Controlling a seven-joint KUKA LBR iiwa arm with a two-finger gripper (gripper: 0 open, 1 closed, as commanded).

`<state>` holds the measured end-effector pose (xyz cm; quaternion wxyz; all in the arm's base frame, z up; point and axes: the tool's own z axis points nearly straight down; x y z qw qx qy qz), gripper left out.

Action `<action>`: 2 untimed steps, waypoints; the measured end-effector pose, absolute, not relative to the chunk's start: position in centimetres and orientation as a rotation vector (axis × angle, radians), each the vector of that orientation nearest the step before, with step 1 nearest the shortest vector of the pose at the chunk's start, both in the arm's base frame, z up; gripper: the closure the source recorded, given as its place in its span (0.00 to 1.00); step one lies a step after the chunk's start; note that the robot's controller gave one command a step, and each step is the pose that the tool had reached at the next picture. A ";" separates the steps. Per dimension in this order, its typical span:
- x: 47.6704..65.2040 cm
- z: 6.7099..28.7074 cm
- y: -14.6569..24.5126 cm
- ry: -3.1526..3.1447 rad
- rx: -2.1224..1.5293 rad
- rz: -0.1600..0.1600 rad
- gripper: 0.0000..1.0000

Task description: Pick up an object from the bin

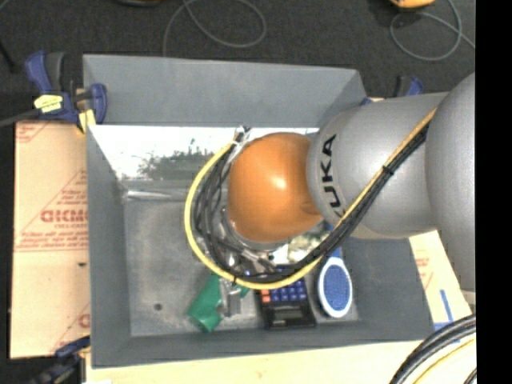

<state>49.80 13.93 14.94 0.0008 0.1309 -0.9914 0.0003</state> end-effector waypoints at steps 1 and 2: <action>51.7 13.5 9.1 -3.131 0.273 0.002 0.00; 52.0 10.1 10.6 -3.107 0.519 0.002 0.00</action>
Offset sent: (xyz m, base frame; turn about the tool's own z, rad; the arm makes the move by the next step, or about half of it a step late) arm 0.0193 -0.0227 -0.0794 -0.1793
